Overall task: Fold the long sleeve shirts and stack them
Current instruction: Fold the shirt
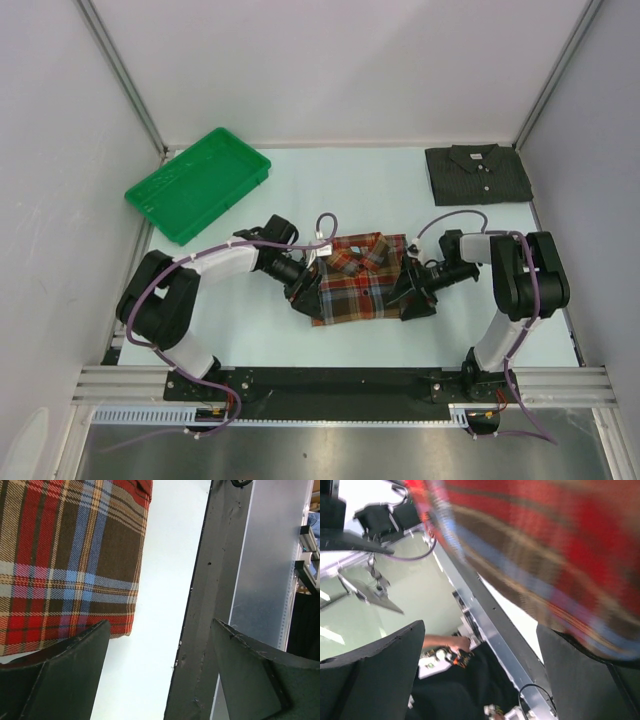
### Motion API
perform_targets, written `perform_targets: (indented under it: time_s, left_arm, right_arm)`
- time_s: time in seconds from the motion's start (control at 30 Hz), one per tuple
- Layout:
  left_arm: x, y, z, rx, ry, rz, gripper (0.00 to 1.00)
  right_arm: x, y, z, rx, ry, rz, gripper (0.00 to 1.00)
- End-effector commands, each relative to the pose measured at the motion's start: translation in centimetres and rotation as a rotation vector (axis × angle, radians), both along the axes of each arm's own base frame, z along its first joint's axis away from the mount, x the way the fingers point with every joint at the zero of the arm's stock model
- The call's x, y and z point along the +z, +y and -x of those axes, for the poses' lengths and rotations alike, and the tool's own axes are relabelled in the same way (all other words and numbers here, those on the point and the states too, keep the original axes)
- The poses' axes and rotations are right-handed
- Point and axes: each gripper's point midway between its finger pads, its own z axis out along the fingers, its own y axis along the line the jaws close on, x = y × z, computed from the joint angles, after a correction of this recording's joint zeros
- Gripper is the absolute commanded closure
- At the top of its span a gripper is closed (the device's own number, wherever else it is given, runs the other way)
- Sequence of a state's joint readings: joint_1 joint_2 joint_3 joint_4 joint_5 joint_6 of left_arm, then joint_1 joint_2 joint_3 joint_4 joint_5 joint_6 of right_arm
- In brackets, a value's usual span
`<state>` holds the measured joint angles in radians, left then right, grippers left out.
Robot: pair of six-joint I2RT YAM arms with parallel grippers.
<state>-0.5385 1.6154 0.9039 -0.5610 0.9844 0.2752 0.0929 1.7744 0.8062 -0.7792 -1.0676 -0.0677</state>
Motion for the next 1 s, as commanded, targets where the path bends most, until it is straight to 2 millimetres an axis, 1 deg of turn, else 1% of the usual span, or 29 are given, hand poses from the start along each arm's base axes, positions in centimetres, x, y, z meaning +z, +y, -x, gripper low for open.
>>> perform_targets:
  time_s: [0.0,0.07,0.1,0.13,0.17,0.2,0.23,0.27,0.3,0.33,0.37,0.4,0.47,0.5,0.53,0.57,0.6,0.63,0.67,0.7,0.73,0.77,0.8,0.83,0.87,0.9,0.93,0.97]
  left_arm:
    - [1.3,-0.5,-0.2,-0.057,-0.108,0.077,0.13]
    - [1.1,-0.8,-0.4,-0.063,-0.116,0.076,0.13]
    - [0.3,-1.0,-0.2,-0.071,-0.1,0.057,0.14]
    - [-0.4,-1.1,-0.3,-0.073,-0.106,0.042,0.15]
    - [-1.5,-1.0,-0.4,-0.067,-0.121,-0.002,0.16]
    - [-2.1,-1.3,-0.8,-0.038,-0.108,-0.037,0.15]
    - [-3.4,-1.1,-0.6,-0.04,-0.049,-0.077,0.17]
    - [-3.5,-1.4,-1.2,-0.034,-0.037,-0.08,0.18]
    - [-4.0,-1.3,-1.3,-0.02,-0.02,-0.105,0.19]
    - [-4.4,-1.3,-1.4,-0.017,-0.005,-0.118,0.19]
    - [-4.4,-1.3,-1.5,-0.014,-0.009,-0.12,0.2]
    - [-4.5,-1.1,-1.7,-0.011,-0.027,-0.134,0.2]
    - [-4.2,-0.8,-1.9,-0.014,-0.057,-0.15,0.21]
    - [-3.9,-0.6,-2.1,-0.036,-0.086,-0.145,0.21]
    - [-3.4,-0.4,-2.0,-0.047,-0.1,-0.147,0.22]
    - [-1.5,-0.8,-2.7,-0.049,-0.179,-0.106,0.22]
    - [-0.3,-1.2,-2.9,-0.057,-0.233,-0.082,0.22]
    - [0.9,-1.9,-4.0,-0.052,-0.325,-0.072,0.21]
    - [3.0,-3.2,-3.8,-0.083,-0.431,-0.041,0.21]
    - [4.0,-4.2,-4.2,-0.093,-0.514,-0.022,0.22]
    - [4.7,-4.8,-5.3,-0.084,-0.625,-0.049,0.23]
    - [5.6,-6.5,-4.2,-0.127,-0.707,-0.026,0.24]
    - [6.4,-8.1,-4.8,-0.124,-0.799,0.002,0.25]
    - [6.2,-8.6,-5.7,-0.105,-0.884,-0.045,0.29]
    - [6.4,-10.4,-4.4,-0.164,-0.94,-0.02,0.32]
    - [5.2,-11.7,-4.2,-0.199,-0.949,-0.028,0.34]
    - [5.6,-13.1,-3.9,-0.226,-0.975,-0.009,0.4]
    - [5.0,-14.4,-3.1,-0.27,-1.021,-0.021,0.42]
  right_arm:
    - [4.1,1.6,-0.5,0.063,-0.141,-0.129,0.0]
    - [5.4,1.9,-1.2,0.054,-0.195,-0.148,0.0]
    - [5.5,2.0,-1.5,0.046,-0.185,-0.141,0.01]
    - [5.0,2.1,-1.9,0.041,-0.185,-0.138,0.0]
    - [4.5,1.9,-2.1,0.032,-0.175,-0.128,0.0]
    - [3.8,1.7,-2.1,0.028,-0.157,-0.104,0.0]
    - [2.6,1.5,-2.2,0.013,-0.109,-0.078,0.0]
    - [1.8,1.1,-2.2,-0.005,-0.08,-0.062,0.0]
    - [0.6,0.7,-1.7,-0.01,-0.036,-0.027,0.0]
    - [-0.2,0.3,-1.2,-0.014,0.005,-0.005,0.0]
    - [-1.6,-0.1,-0.6,-0.016,0.074,0.029,0.0]
    - [-2.2,-0.6,-0.4,-0.024,0.107,0.05,0.0]
    - [-3.2,-1.3,-0.4,-0.021,0.139,0.092,0.0]
    - [-2.9,-1.4,-1.4,-0.029,0.119,0.08,0.0]
    - [-2.3,-1.2,-1.5,-0.03,0.134,0.064,0.0]
    - [-0.9,-0.7,-2.0,-0.034,0.101,0.006,0.0]
    - [0.3,-0.4,-2.5,-0.037,0.072,-0.028,0.0]
    - [1.7,-0.1,-3.2,-0.047,0.032,-0.067,0.0]
    - [4.2,0.3,-3.7,-0.061,-0.042,-0.115,0.0]
    - [5.1,0.2,-4.4,-0.074,-0.109,-0.126,0.0]
    - [5.6,-0.1,-4.8,-0.094,-0.155,-0.115,0.0]
    - [6.4,-0.5,-5.4,-0.146,-0.163,-0.096,0.0]
    - [7.8,-1.3,-7.0,-0.207,-0.273,-0.089,0.0]
    - [7.5,-3.1,-7.5,-0.309,-0.268,-0.074,0.0]
    - [7.3,-4.2,-8.2,-0.374,-0.279,-0.039,0.0]
    - [7.6,-5.2,-8.7,-0.44,-0.29,-0.015,0.0]
    - [6.6,-6.6,-8.9,-0.497,-0.276,0.032,0.0]
    - [6.2,-7.4,-8.9,-0.517,-0.265,0.067,0.01]
